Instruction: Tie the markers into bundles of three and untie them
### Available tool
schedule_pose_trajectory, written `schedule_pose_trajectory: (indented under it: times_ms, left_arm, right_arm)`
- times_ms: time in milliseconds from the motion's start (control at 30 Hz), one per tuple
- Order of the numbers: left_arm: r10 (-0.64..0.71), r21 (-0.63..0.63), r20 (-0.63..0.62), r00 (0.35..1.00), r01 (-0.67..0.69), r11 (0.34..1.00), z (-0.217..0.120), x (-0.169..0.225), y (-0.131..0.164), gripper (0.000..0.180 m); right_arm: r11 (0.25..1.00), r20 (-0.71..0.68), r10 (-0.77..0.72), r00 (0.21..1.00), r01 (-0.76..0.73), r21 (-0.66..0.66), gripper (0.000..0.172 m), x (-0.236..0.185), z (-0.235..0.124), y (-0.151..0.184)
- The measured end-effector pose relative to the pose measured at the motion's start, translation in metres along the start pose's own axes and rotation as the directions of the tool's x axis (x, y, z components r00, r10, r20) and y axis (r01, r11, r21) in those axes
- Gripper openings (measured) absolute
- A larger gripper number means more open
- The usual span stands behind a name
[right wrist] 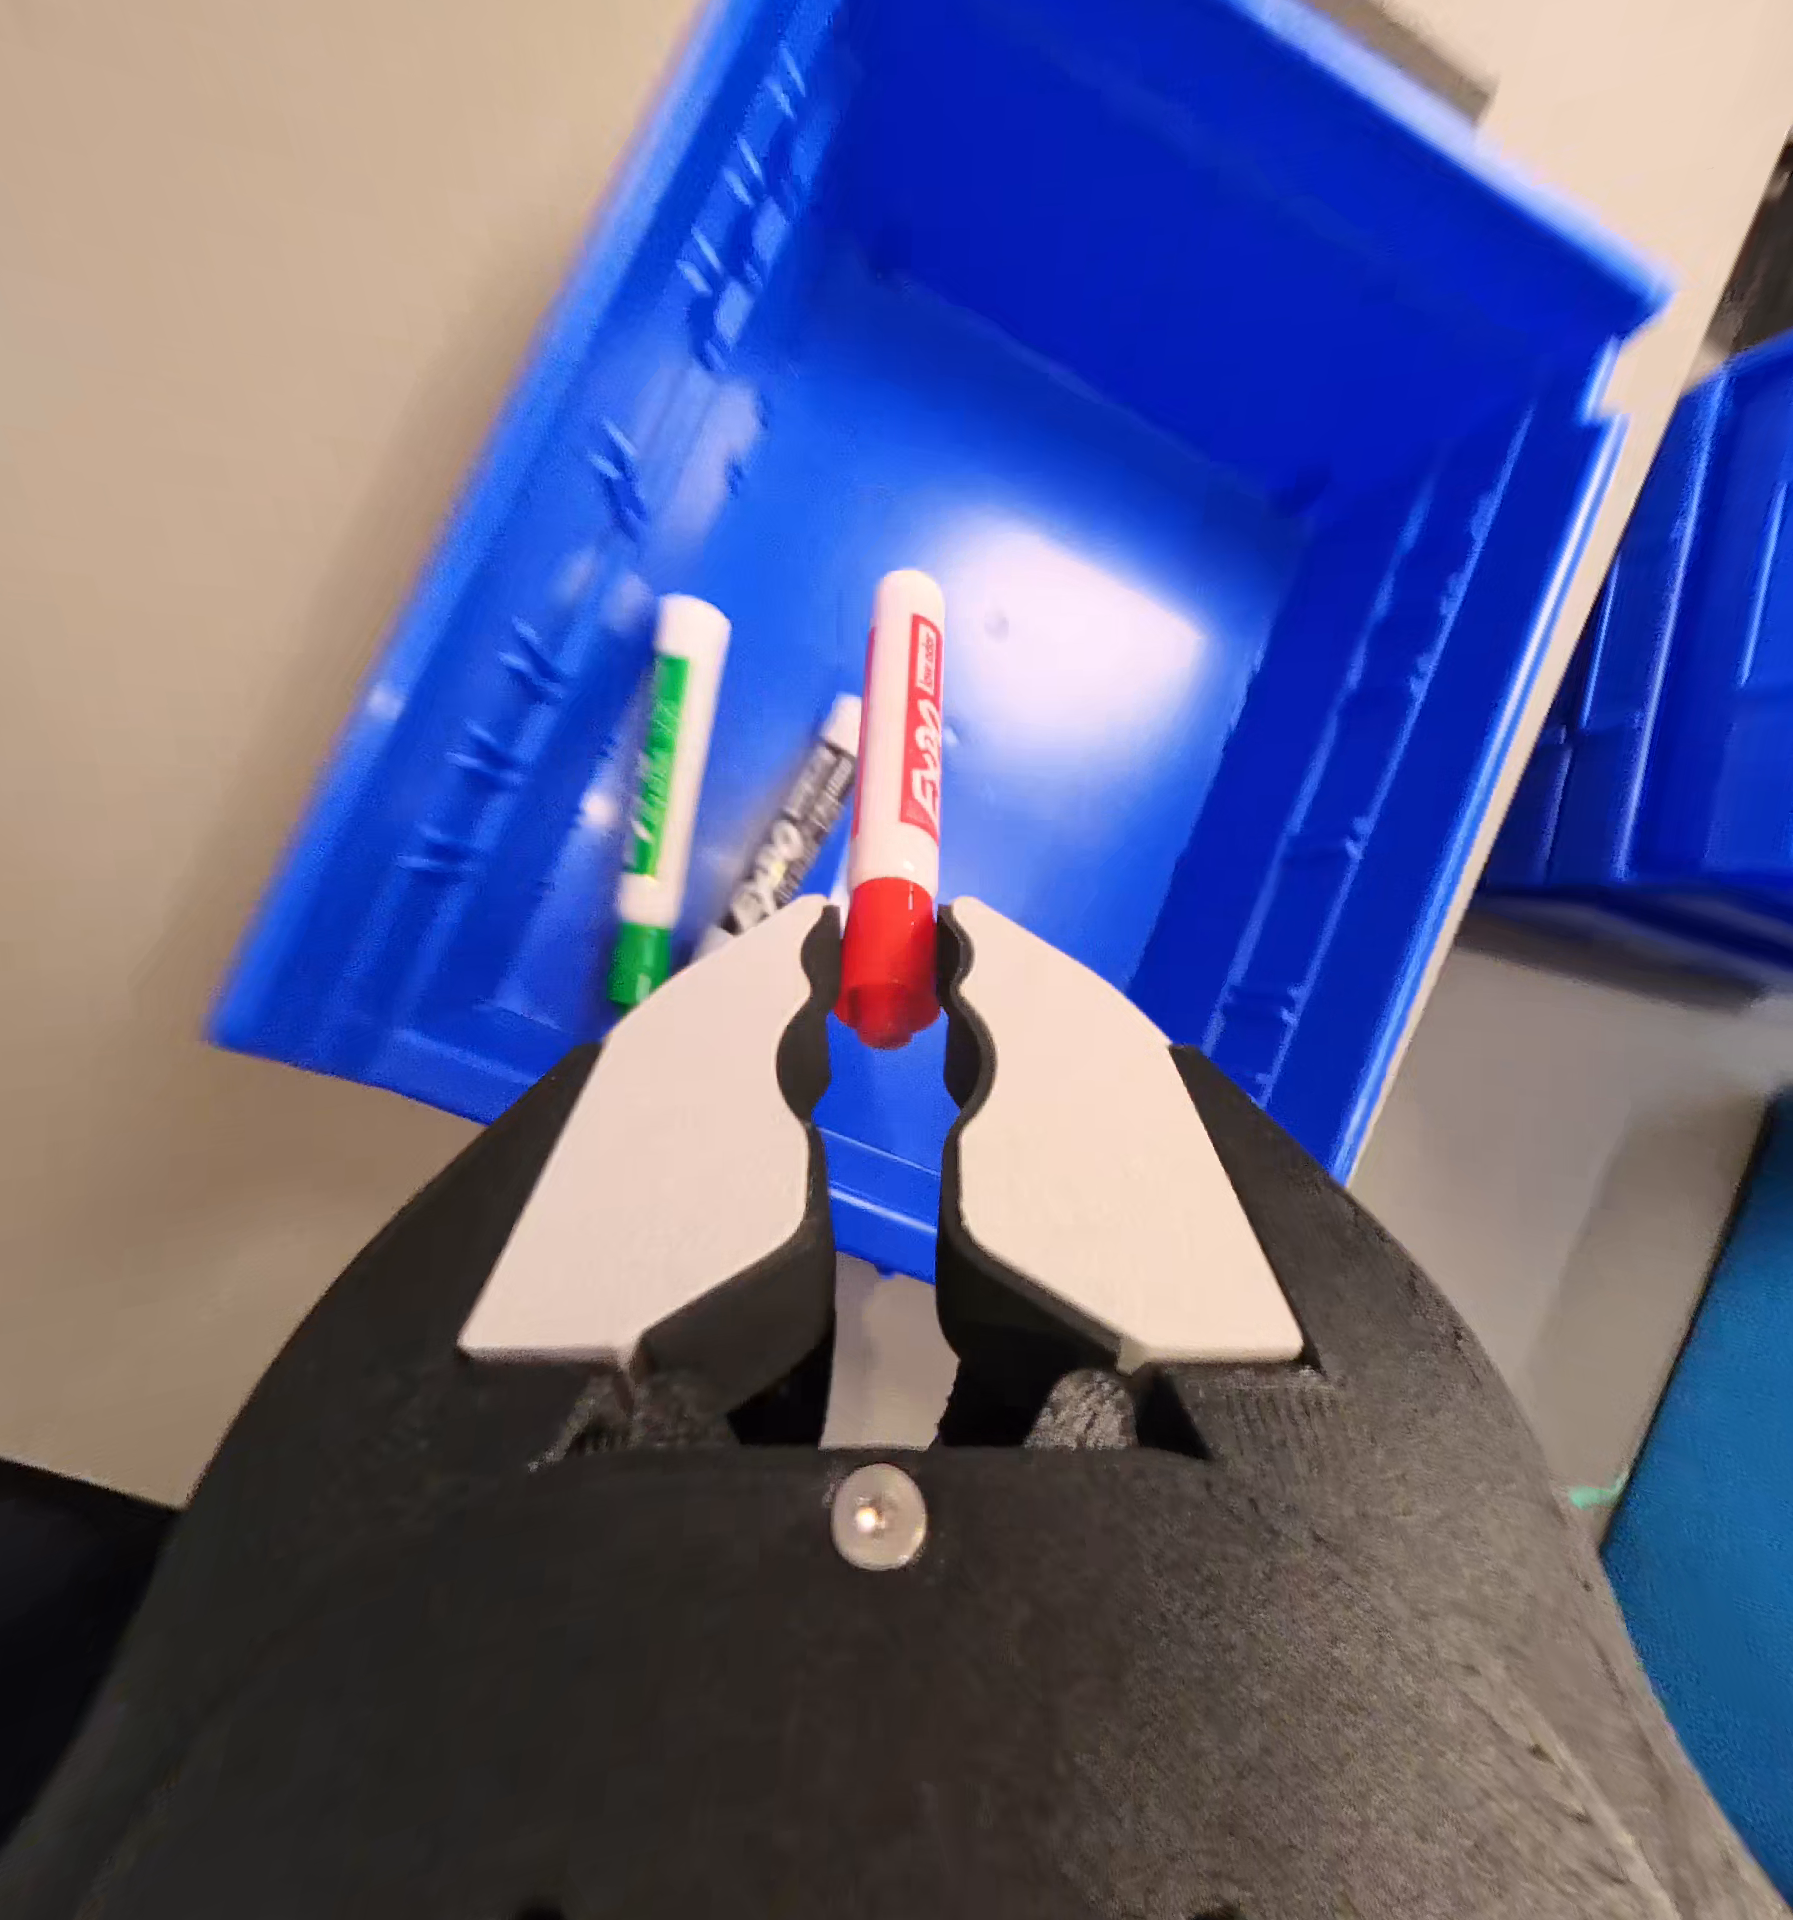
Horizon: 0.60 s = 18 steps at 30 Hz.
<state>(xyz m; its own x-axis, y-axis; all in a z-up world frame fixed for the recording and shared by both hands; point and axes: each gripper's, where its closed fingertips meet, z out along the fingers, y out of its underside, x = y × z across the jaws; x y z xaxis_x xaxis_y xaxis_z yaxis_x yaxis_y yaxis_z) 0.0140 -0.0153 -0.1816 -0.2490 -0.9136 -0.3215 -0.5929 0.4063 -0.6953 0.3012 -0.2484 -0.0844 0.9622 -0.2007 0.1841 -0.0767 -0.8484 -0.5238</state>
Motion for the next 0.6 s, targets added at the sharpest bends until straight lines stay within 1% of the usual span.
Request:
schedule_pose_trajectory:
  times_ms: [100,167,400,500,600]
  left_arm:
    - [0.005,0.001,0.002,1.0,-0.005,1.0,0.0,0.0,0.0,0.026]
    - [0.004,0.001,0.001,1.0,-0.004,1.0,0.0,0.0,0.0,0.026]
    - [0.014,0.005,-0.008,1.0,-0.014,1.0,-0.001,0.002,0.0,0.025]
    - [0.015,0.005,-0.012,1.0,-0.015,1.0,-0.001,0.003,0.0,0.025]
    - [0.015,0.006,-0.014,1.0,-0.015,1.0,-0.001,0.003,0.0,0.025]
  right_arm:
    - [0.994,-0.016,0.038,0.999,-0.04,-0.097,0.018,0.013,0.025,0.027]
    - [0.99,-0.006,0.042,0.999,-0.043,-0.134,0.018,0.013,0.035,0.036]
    - [0.967,0.093,0.004,0.996,0.02,-0.253,0.017,-0.014,0.049,0.056]
    - [0.966,0.127,0.019,0.992,0.015,-0.259,0.026,-0.02,0.052,0.06]
    - [0.977,0.121,0.028,0.992,-0.001,-0.214,0.036,-0.02,0.042,0.051]
